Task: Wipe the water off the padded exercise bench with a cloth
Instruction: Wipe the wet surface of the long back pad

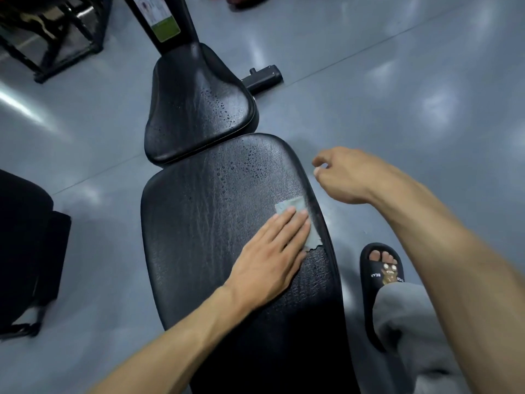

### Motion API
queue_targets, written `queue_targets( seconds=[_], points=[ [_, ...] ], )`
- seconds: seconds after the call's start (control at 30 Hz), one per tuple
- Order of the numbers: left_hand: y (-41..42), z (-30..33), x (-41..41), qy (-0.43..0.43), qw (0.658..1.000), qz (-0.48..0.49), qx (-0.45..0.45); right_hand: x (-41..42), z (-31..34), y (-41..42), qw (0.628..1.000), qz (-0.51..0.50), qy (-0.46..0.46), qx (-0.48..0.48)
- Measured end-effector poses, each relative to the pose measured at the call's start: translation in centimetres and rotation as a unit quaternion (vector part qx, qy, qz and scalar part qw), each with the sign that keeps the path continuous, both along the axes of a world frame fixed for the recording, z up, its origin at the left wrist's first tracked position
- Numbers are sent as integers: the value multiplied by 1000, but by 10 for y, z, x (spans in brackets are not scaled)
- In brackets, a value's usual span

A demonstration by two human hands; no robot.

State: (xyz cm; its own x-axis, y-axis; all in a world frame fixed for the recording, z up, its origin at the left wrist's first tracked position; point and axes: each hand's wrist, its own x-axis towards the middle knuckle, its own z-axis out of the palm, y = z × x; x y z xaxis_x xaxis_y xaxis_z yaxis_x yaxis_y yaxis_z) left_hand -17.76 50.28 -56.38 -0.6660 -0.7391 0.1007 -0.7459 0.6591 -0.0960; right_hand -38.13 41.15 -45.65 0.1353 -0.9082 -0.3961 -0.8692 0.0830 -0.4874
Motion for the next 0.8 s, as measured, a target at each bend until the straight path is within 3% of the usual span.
queue_targets(
  seconds=[0.13,0.3,0.47,0.67,0.8],
  points=[
    [-18,2,4,-64,997,-44,16,2,0,-5,1000,-1,-9,5],
    [-76,13,-11,-8,995,97,0,8,-3,-9,1000,-3,-14,4],
    [-55,8,-19,-69,996,-60,17,14,-3,-15,1000,-5,-15,9],
    [-110,20,-12,-6,997,81,-7,20,-2,-18,1000,-10,-22,3],
    [-97,17,-13,-27,999,27,12,22,-1,-22,999,-19,-34,2]
  ],
)
